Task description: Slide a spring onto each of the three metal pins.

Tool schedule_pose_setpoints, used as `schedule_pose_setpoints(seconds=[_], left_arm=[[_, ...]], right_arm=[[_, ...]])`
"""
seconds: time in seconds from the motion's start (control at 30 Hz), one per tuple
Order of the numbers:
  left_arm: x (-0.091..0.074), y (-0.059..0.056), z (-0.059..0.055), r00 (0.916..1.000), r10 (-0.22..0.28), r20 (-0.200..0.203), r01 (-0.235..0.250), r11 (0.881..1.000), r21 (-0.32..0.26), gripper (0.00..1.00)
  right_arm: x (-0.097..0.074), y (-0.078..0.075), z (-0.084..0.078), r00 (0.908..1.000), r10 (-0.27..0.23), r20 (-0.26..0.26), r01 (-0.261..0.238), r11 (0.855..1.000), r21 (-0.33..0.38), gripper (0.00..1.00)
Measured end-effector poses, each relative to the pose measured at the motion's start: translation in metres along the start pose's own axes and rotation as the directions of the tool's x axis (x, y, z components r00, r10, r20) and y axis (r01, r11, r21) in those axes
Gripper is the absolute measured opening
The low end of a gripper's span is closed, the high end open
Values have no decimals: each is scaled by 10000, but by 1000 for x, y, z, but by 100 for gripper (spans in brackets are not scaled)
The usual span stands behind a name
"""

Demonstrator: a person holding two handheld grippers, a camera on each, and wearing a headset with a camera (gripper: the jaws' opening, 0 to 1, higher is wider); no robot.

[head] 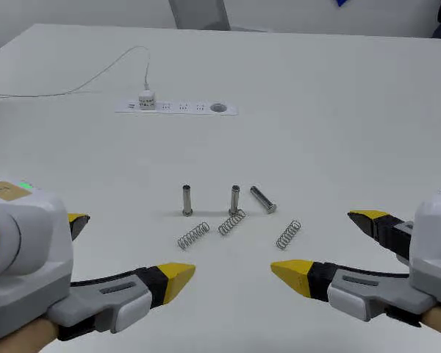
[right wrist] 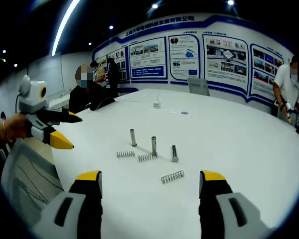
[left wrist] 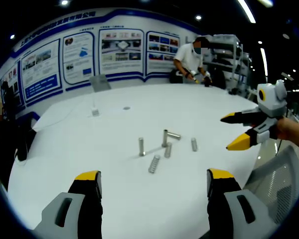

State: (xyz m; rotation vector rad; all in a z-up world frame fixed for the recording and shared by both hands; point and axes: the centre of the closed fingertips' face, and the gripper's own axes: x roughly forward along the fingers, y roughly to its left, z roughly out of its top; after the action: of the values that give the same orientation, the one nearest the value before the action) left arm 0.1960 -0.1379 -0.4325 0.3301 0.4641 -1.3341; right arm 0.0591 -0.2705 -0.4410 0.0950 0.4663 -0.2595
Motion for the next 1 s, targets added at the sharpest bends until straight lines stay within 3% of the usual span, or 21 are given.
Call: schedule_pose_setpoints(seconds=[0.43,1.0], left_arm=[[2,-5,0,9999,-125,6,125,9999,-14,88],[8,-7,0,9997,-231,107,231,9997,18,87]], right_arm=[[10,-12,8,9998,-156,-97,155,9998,-77,72],[44,-27,21,9992,-133,-371,121,9995,-305,62]])
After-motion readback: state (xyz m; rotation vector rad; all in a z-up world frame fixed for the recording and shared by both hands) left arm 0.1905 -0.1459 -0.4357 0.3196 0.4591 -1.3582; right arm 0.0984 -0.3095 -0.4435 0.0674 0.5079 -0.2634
